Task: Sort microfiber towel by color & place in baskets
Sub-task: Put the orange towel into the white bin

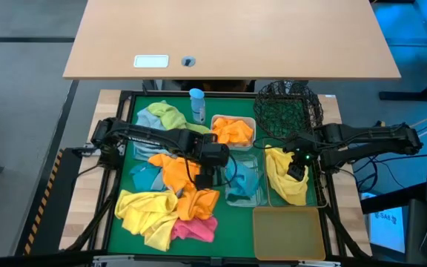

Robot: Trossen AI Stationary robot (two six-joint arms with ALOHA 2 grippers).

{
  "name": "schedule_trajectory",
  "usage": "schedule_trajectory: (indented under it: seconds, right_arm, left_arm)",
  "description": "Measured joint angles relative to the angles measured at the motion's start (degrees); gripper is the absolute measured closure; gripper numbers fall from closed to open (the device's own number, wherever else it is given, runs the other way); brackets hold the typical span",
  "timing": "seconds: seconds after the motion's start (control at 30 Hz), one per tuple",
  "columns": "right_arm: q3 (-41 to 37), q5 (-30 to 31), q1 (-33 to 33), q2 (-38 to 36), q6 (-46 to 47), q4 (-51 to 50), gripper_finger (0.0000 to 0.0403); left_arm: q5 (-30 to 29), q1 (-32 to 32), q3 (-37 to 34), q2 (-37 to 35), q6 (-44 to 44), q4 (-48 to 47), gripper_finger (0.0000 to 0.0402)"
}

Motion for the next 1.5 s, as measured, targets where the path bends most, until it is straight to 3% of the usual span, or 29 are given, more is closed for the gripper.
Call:
schedule_trajectory:
  seconds: [0.17,0.77,1.27,1.5]
  right_arm:
    - [0.0,0.02,0.0,0.0,0.0,0.1,0.0219]
    - [0.0,0.02,0.0,0.0,0.0,0.14,0.0219]
    - [0.0,0.02,0.0,0.0,0.0,0.19,0.0219]
    - [0.0,0.02,0.0,0.0,-0.01,0.8,0.0219]
  left_arm:
    - [-0.9,1.67,-3.07,0.07,0.3,-5.24,0.0234]
    - [-0.94,4.11,-16.97,0.09,3.14,-4.96,0.0234]
    - [-0.6,2.38,-18.73,0.11,3.05,-3.25,0.0234]
    - [3.04,-0.51,-18.73,0.11,2.87,-1.84,0.0234]
